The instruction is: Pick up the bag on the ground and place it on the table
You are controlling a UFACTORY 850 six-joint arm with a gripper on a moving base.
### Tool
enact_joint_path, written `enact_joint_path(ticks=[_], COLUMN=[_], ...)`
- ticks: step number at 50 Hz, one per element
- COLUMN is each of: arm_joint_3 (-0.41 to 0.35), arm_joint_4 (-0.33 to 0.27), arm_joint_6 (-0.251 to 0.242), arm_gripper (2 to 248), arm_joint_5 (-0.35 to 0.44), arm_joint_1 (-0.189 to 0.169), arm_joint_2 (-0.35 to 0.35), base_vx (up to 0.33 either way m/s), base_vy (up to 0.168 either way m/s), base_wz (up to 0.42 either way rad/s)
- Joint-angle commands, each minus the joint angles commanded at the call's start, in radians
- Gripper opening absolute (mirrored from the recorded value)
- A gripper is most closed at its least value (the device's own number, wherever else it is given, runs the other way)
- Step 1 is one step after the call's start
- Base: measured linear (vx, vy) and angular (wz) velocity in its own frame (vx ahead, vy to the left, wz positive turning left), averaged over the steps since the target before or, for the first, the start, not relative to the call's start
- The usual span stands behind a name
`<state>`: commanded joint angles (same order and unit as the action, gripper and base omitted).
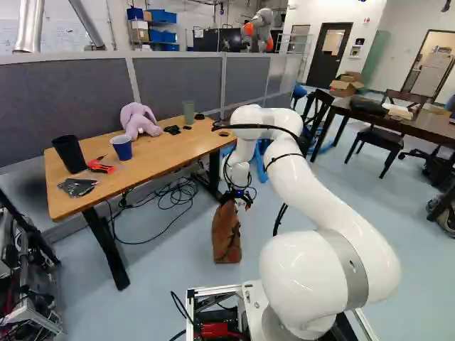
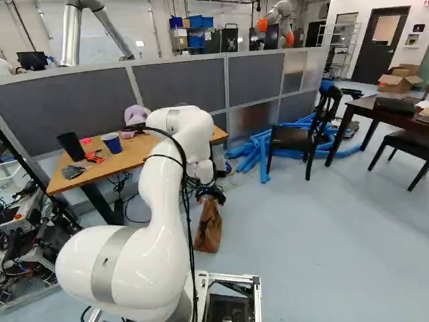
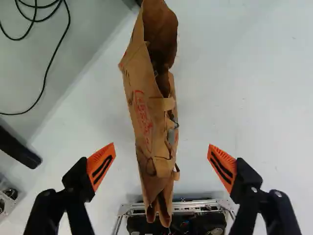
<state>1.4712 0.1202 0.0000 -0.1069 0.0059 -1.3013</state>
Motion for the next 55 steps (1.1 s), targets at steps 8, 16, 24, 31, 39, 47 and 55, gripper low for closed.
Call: enact_joint_path(ticks=[8, 16, 24, 31, 39, 47, 55], arm_joint_3=[0.030, 0.061, 0.092, 0.121, 0.153, 0.187, 0.221], arm_joint_4=[0.000, 0.000, 0.000, 0.000, 0.000, 0.000, 0.000], arm_joint_6=[0.000, 0.000, 0.000, 0.000, 0.000, 0.000, 0.000], arm_gripper=[247, 247, 247, 247, 247, 247, 247], arm_joint_5=[0.000, 0.000, 0.000, 0.000, 0.000, 0.000, 0.000], arm_joint_1=[0.002, 0.004, 0.005, 0.007, 0.009, 0.011, 0.012], arm_joint_2=[-0.031, -0.063, -0.094, -0.122, -0.154, -0.186, -0.218], base_vx=[0.000, 0.000, 0.000, 0.000, 0.000, 0.000, 0.000], base_vy=[0.000, 0.000, 0.000, 0.000, 0.000, 0.000, 0.000], base_wz=[0.000, 0.000, 0.000, 0.000, 0.000, 0.000, 0.000])
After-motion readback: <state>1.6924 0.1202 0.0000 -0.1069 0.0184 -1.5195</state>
